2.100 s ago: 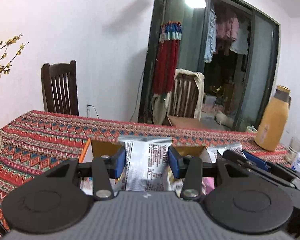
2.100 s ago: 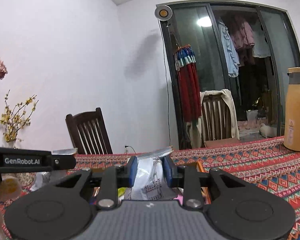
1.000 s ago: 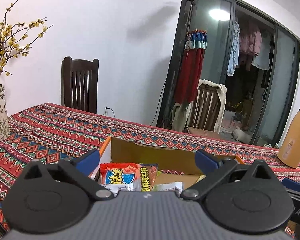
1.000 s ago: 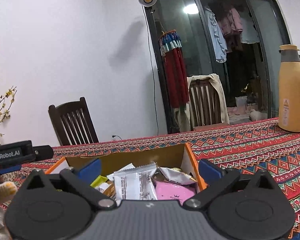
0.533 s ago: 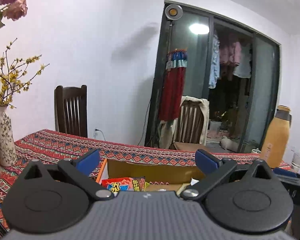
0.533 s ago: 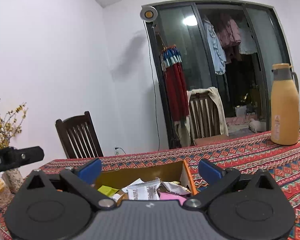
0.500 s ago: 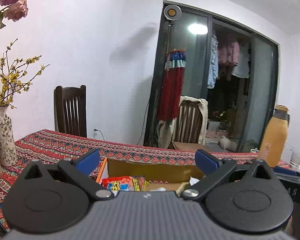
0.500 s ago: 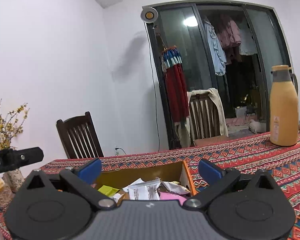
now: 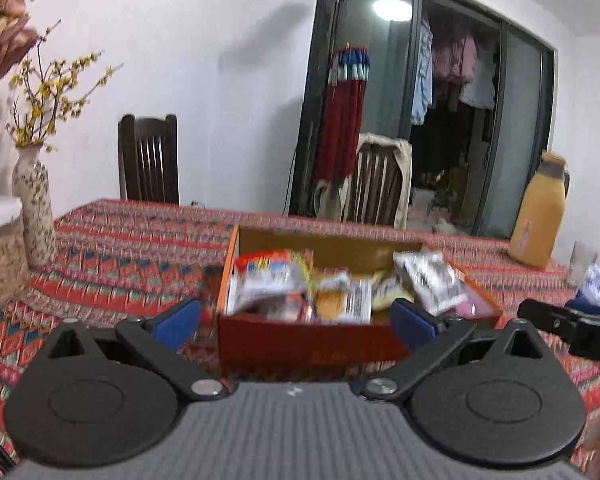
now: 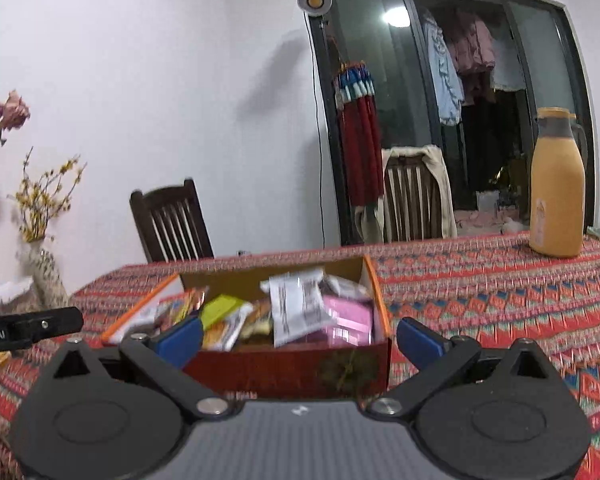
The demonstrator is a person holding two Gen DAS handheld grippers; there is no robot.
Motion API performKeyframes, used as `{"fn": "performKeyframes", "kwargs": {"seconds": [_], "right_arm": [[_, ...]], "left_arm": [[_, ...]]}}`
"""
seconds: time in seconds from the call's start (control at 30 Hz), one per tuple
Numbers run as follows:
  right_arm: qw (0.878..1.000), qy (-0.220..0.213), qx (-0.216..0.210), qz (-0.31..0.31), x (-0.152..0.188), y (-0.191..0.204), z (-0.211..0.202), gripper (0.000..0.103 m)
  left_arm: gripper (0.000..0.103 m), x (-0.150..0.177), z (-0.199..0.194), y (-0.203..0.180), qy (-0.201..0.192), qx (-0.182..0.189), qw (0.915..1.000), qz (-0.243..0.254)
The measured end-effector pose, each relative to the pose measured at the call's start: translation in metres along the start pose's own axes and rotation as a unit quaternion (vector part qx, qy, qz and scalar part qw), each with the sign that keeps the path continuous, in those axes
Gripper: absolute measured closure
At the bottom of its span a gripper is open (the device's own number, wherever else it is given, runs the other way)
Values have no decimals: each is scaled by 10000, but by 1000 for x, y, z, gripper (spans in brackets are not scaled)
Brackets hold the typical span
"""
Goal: Organize snacks
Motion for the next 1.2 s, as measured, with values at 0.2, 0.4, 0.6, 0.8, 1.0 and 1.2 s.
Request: {"fn": "performKeyframes", "kwargs": {"seconds": [0.2,0.4,0.6,0.8,1.0,1.2], "right_arm": [[9992,396,50,21,31,-2,-3,0],[9981,609,37,21,48,3,-5,0],[9976,689,-15,-47,53,11,-8,0],[9975,704,-22,-57,55,14,-10,0],[9973,726,-23,-45,57,14,-11,0],[9972,742,-15,-36,57,13,-12,0]], "left_arm": [[0,31,-4,6,361,34,9993,-77],[0,46,-9,2,517,152,9985,-91],[0,54,-13,-2,613,231,9978,-77],[0,57,-17,-1,625,236,9977,-78],[0,60,-19,-1,652,239,9976,-69],[0,60,-19,-2,653,262,9975,-51]]}}
Point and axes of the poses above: each gripper's, at about its wrist camera, not at the fingertips, and z roughly the way its jaws point, y to its left, x to its underside, the point moved 7 cm from there along z, roughly the way its jaws point, and after that the axes turned 3 degrees about z, right-handed, at the moved point
